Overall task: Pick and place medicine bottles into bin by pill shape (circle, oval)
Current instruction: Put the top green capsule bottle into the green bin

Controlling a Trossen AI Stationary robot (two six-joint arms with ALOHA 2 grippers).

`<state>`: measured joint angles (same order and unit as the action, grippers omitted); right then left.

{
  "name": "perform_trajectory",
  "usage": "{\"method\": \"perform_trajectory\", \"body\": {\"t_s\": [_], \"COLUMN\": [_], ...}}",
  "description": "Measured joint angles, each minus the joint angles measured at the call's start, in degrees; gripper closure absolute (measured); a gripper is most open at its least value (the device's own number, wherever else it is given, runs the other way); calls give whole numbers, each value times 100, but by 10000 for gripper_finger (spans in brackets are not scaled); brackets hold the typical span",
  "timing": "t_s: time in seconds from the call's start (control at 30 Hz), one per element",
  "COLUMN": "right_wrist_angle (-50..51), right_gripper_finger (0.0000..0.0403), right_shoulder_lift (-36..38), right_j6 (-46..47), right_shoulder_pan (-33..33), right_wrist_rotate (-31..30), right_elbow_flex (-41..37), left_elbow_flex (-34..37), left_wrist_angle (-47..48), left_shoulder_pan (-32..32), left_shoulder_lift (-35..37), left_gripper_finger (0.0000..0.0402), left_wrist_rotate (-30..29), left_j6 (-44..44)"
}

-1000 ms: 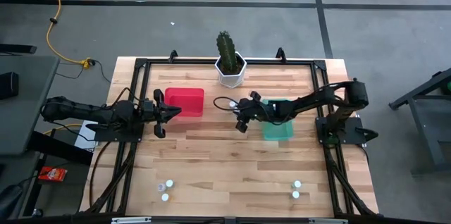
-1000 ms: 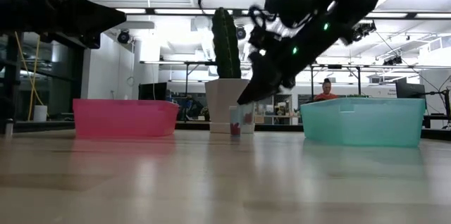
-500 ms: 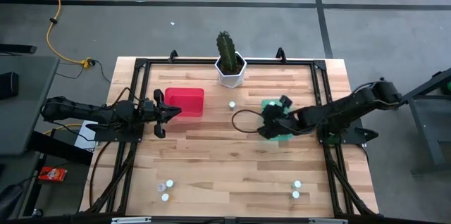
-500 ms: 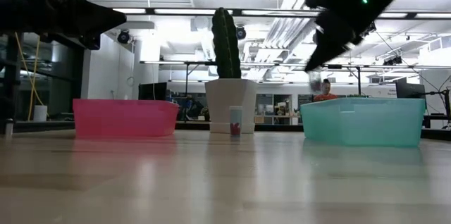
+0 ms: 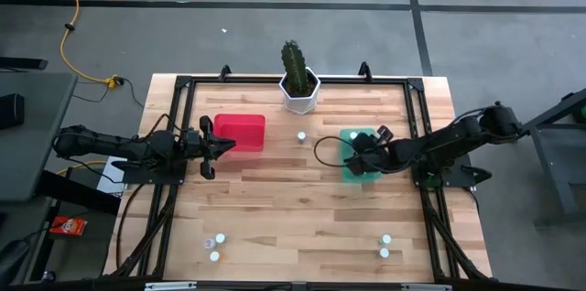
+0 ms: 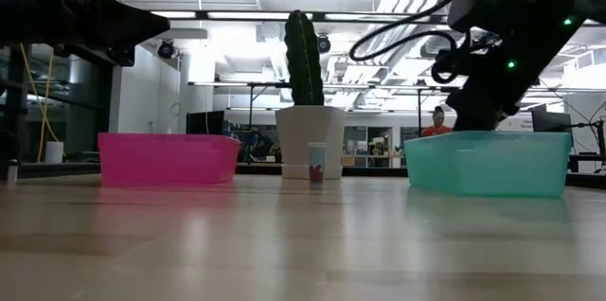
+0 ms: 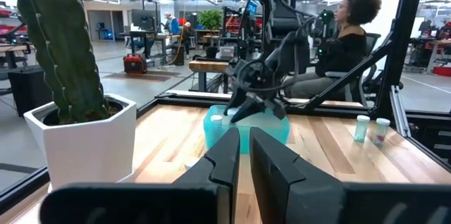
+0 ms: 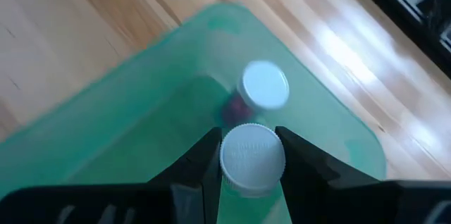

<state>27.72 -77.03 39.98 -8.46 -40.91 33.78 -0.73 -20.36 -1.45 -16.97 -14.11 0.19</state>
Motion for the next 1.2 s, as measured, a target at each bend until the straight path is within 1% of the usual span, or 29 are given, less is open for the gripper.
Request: {"method": "perform_trajectory", "body": {"t_s": [0.1, 0.23, 0.63, 1.07, 1.2], "right_wrist_angle": [-284, -283, -495, -624, -624], "right_gripper_finger": [300, 300, 300, 299, 284], "right_shoulder_lift": [0, 0, 0, 0, 0], "right_j6": [-182, -188, -238, -75, -37], "right_shoulder_pan": [179, 323, 352, 359, 359], "right_wrist_rotate": [155, 242, 629, 636, 641], "right_elbow_flex": [-32, -32, -32, -32, -32], "left_elbow_flex": [-2, 0, 0, -1, 0], "left_wrist_angle": [0, 0, 0, 0, 0], "left_shoulder_pan": [-1, 0, -1, -1, -2], "left_shoulder_lift": [0, 0, 0, 0, 0], "left_gripper_finger": [378, 378, 378, 378, 378], "left_wrist_rotate": [0, 0, 0, 0, 0], "left_j6": [-6, -17, -20, -60, -61]}}
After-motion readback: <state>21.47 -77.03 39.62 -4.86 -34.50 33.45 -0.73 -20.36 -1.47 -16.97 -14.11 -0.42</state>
